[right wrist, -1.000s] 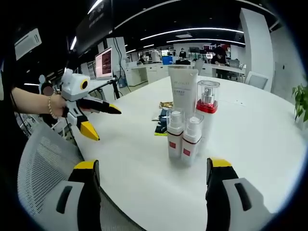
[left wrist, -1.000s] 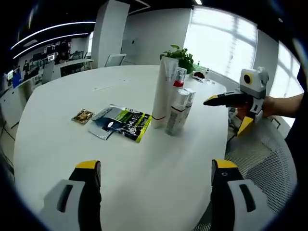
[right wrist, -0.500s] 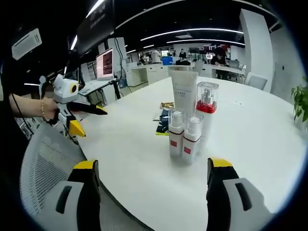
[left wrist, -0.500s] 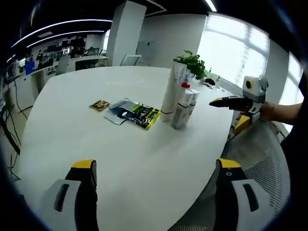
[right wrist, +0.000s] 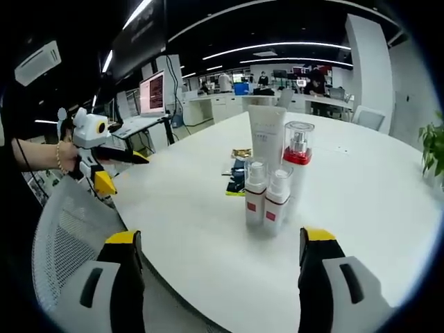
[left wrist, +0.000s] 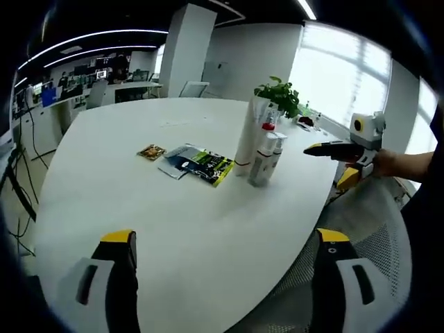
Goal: Arrange the skincare products in the storage area until every visible bottle or jar stands upright without overlapping.
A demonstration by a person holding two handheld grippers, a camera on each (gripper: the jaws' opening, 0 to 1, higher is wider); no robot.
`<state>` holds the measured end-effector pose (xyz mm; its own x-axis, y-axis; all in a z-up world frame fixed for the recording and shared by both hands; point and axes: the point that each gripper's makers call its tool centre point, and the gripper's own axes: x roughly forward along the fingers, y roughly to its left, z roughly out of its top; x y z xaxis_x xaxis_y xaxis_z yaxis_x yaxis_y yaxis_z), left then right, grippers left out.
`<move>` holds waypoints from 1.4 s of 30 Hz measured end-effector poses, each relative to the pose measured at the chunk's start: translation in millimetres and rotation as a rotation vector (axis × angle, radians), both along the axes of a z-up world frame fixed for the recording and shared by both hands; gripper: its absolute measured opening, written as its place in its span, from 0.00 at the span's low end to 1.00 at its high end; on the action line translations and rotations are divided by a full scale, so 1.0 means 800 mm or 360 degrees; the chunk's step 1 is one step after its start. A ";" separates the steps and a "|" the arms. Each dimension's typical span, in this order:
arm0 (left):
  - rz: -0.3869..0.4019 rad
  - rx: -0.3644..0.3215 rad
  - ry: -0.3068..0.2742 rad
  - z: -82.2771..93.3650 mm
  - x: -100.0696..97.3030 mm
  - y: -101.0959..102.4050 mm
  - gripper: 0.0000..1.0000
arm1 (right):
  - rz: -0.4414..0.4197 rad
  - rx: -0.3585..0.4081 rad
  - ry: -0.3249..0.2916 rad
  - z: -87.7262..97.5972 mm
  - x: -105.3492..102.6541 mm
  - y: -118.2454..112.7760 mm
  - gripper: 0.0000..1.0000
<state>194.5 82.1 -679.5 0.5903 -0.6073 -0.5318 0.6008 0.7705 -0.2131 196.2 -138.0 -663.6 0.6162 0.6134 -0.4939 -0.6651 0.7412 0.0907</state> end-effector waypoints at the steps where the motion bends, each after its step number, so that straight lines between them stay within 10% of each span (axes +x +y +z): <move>1: -0.0002 -0.0001 0.0000 0.000 0.000 0.000 0.99 | -0.0002 -0.0004 0.0000 0.000 -0.001 0.000 0.93; 16: 0.0026 -0.0050 -0.0064 0.024 0.019 -0.027 0.99 | -0.0026 -0.0034 -0.0015 -0.004 -0.001 -0.003 0.92; 42: 0.0367 0.0112 0.0087 -0.026 0.144 -0.055 0.90 | -0.0061 -0.0032 0.0026 -0.007 -0.001 -0.004 0.92</move>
